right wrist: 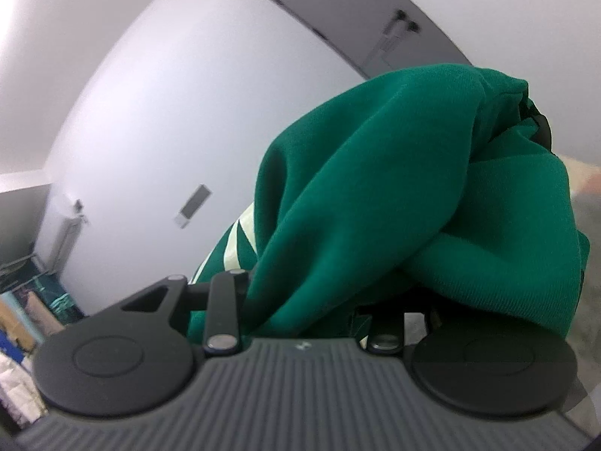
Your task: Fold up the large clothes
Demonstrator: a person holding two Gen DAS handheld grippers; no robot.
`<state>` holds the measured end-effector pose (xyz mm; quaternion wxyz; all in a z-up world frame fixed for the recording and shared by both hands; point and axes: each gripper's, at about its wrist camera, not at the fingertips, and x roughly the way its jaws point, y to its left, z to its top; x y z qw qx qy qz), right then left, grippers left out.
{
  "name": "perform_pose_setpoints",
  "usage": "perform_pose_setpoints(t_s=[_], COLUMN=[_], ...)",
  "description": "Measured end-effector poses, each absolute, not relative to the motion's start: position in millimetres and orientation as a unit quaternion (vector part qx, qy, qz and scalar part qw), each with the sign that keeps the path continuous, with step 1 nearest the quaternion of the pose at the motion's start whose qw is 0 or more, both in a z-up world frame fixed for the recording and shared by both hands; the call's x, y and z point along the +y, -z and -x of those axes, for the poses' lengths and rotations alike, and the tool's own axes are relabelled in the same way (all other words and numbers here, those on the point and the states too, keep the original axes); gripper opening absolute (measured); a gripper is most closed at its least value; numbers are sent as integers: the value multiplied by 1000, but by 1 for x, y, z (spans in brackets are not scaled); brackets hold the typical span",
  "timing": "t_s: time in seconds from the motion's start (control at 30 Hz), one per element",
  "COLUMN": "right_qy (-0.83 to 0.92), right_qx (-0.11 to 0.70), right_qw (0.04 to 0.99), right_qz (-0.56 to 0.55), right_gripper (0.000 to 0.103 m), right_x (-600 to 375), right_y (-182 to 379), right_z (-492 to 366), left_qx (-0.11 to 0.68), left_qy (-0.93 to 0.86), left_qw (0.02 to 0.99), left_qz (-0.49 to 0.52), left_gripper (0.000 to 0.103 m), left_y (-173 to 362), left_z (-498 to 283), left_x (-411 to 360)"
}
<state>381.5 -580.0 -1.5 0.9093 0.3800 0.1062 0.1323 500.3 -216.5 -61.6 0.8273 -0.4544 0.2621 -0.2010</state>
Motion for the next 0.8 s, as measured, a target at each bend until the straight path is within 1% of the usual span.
perform_pose_setpoints(t_s=[0.23,0.3,0.43,0.53,0.57,0.63,0.67,0.73,0.8], right_qy=[-102,-94,-98,-99,-97,-94,-93,-90,-83], right_qx=[142,152,144,147,149,150,151,155,163], right_qw=[901,898,898,896,896,895,892,888,885], right_qz=[-397,-402,-405,-408,-406,-410,-415,-424,-428], right_gripper=[42,42,42,45,47,48,49,50,53], right_x=[-589,-588,-586,-593,-580,-577,-577,-579,-579], right_y=[87,109,138,152,153,160,162,156,145], right_z=[-402,-402,-392,-388,-389,-387,-387,-392,-396], left_qx=[300,295,273,270,270,273,276,286,303], left_qy=[204,216,240,236,236,235,234,230,227], left_qw=[825,820,822,822,822,824,825,826,827], left_qz=[433,441,438,442,442,437,434,428,416], left_gripper=[46,47,49,52,53,55,57,69,90], left_y=[142,161,182,194,197,196,194,184,176], left_z=[-526,-527,-518,-516,-515,-513,-513,-512,-510], left_x=[-215,-213,-208,-206,-205,-205,-205,-207,-208])
